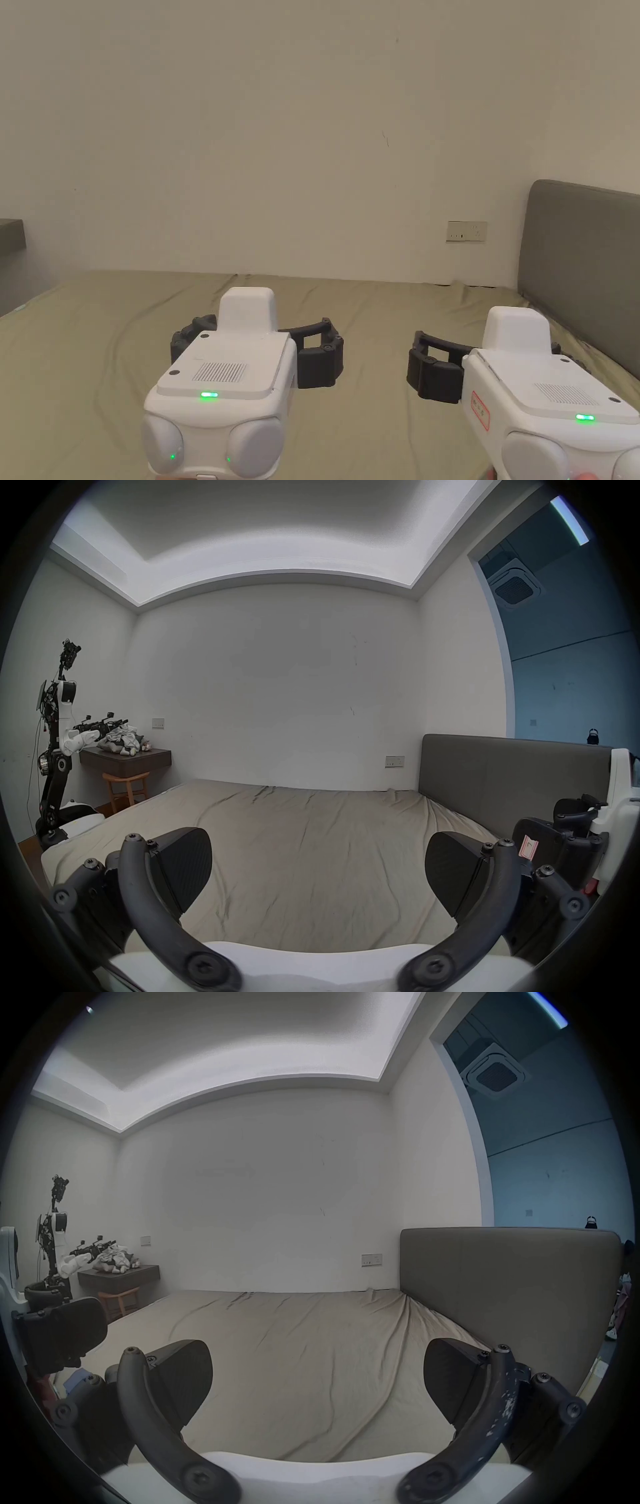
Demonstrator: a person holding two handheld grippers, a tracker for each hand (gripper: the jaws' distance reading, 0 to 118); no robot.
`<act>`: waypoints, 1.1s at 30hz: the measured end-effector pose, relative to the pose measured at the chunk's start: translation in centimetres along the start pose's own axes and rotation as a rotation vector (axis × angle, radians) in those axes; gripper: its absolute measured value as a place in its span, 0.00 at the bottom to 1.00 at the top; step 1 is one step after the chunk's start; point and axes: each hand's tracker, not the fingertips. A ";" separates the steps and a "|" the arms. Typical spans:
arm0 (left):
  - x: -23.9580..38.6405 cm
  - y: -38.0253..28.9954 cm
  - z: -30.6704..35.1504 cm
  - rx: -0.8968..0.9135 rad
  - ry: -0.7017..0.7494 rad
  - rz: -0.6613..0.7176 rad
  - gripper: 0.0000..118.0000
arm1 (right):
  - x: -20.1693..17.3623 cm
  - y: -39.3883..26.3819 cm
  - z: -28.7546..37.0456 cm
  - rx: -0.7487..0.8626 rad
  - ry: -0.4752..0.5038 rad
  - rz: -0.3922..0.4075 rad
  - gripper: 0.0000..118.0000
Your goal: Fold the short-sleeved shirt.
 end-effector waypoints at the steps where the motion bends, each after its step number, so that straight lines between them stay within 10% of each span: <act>1: -0.1 -0.1 0.0 0.001 0.002 0.000 1.00 | 0.0 0.0 0.1 0.003 -0.001 -0.002 1.00; 33: 0.9 -0.3 0.3 0.010 0.028 -0.024 1.00 | 0.6 -0.2 0.3 0.011 -0.038 0.041 1.00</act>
